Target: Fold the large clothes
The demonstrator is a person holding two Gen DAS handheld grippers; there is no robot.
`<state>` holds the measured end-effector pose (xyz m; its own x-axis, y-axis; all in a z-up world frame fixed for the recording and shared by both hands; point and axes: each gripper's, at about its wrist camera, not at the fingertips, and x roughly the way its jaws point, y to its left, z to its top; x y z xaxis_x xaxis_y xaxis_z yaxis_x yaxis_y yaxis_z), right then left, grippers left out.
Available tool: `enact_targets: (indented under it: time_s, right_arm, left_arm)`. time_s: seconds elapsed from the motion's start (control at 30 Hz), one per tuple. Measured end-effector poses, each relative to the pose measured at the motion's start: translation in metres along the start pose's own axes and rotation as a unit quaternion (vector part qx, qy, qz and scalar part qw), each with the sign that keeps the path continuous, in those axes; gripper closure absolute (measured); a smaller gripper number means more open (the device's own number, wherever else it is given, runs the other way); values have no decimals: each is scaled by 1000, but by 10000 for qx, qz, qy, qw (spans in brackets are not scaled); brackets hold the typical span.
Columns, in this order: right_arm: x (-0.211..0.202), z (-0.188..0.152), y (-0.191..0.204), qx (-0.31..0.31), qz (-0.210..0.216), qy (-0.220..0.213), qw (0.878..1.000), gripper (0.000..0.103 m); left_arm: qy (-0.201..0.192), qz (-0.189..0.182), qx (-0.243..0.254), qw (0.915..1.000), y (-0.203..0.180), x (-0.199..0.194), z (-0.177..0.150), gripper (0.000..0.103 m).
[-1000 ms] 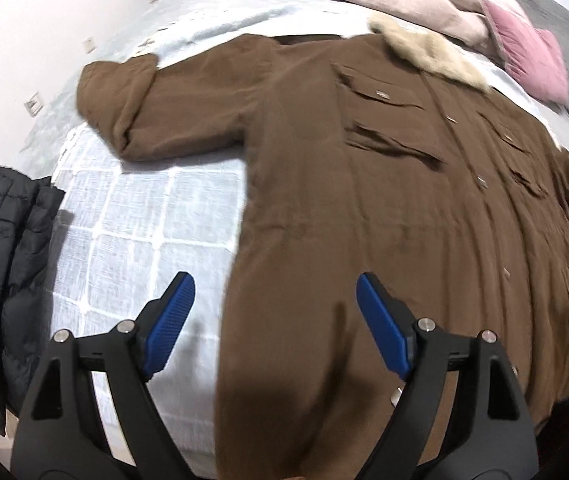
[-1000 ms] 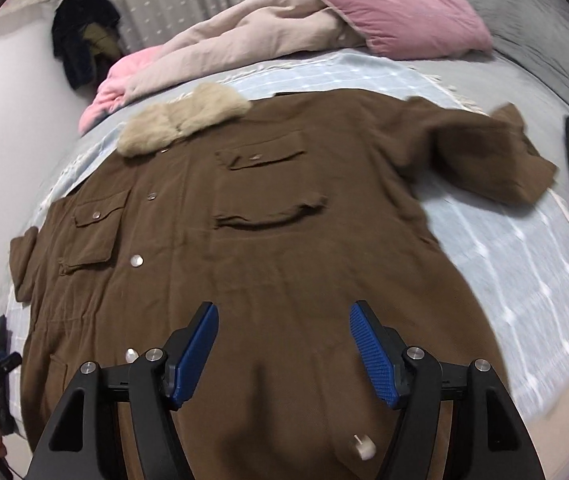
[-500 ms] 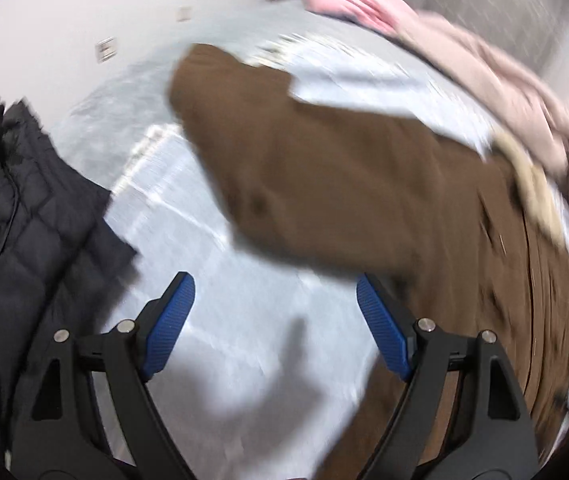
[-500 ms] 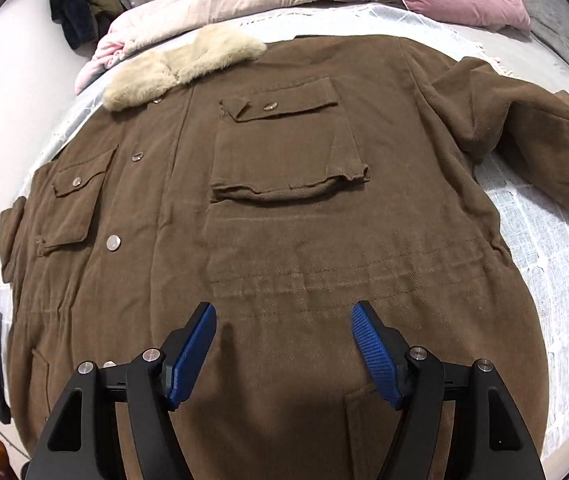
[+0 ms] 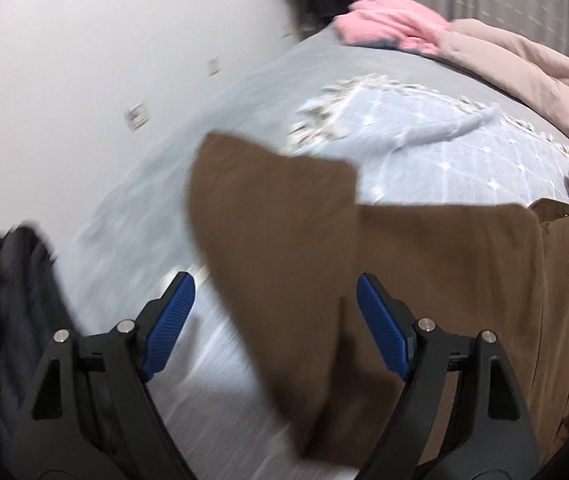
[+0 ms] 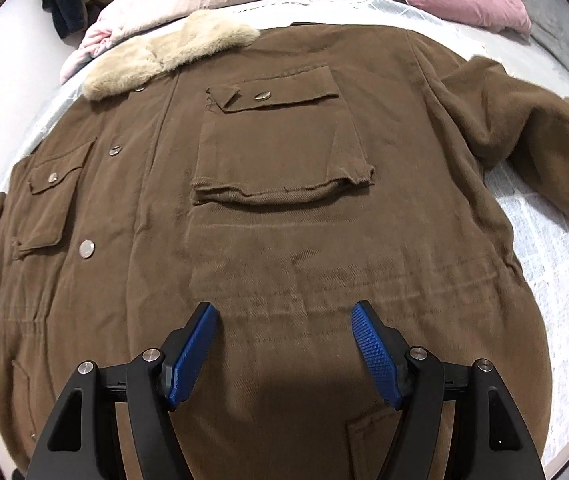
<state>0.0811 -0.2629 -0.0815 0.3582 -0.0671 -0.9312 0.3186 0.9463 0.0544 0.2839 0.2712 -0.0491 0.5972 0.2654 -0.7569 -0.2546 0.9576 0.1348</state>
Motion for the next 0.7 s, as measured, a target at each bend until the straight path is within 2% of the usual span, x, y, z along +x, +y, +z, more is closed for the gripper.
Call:
enact_targets:
  time_s: [0.1, 0.13, 0.17, 0.2, 0.23, 0.27, 0.4, 0.5, 0.53, 0.63, 0.7]
  right_arm:
    - [0, 2, 8, -212, -193, -119, 9995, 30]
    - [0, 3, 10, -284, -255, -154, 9992, 30]
    - [2, 4, 14, -344, -305, -173, 9988, 30]
    - [3, 5, 15, -376, -325, -174, 9986, 30]
    - [4, 6, 16, -381, -328, -163, 9986, 30]
    - [6, 6, 16, -374, -318, -145, 9987, 30]
    - [6, 7, 13, -308, -225, -133, 9992, 30]
    - [3, 4, 12, -271, -200, -136, 9993, 30]
    - [2, 4, 11, -249, -171, -139, 9994, 30]
    - [-1, 4, 11, -174, -44, -144, 9997, 30]
    - [-4, 2, 10, -139, 15, -146, 9998, 30]
  left_arm:
    - [116, 15, 201, 9997, -15, 27, 13, 20]
    - [217, 121, 284, 9993, -18, 38, 13, 31]
    - [332, 321, 347, 9983, -18, 48, 12, 59]
    - [384, 388, 325, 9980, -15, 53, 11, 70]
    - [358, 253, 183, 9989, -8, 52, 11, 78]
    - [304, 139, -14, 9994, 1, 47, 11, 97]
    - [64, 650, -566, 9963, 45, 14, 10, 96]
    - [-168, 1363, -1034, 9851, 89, -17, 2, 97]
    - [-142, 1522, -1191, 9810, 104, -23, -1, 96]
    - [260, 1833, -1504, 9711, 130, -22, -12, 85]
    - [447, 2413, -1579, 9565, 140, -21, -17, 77]
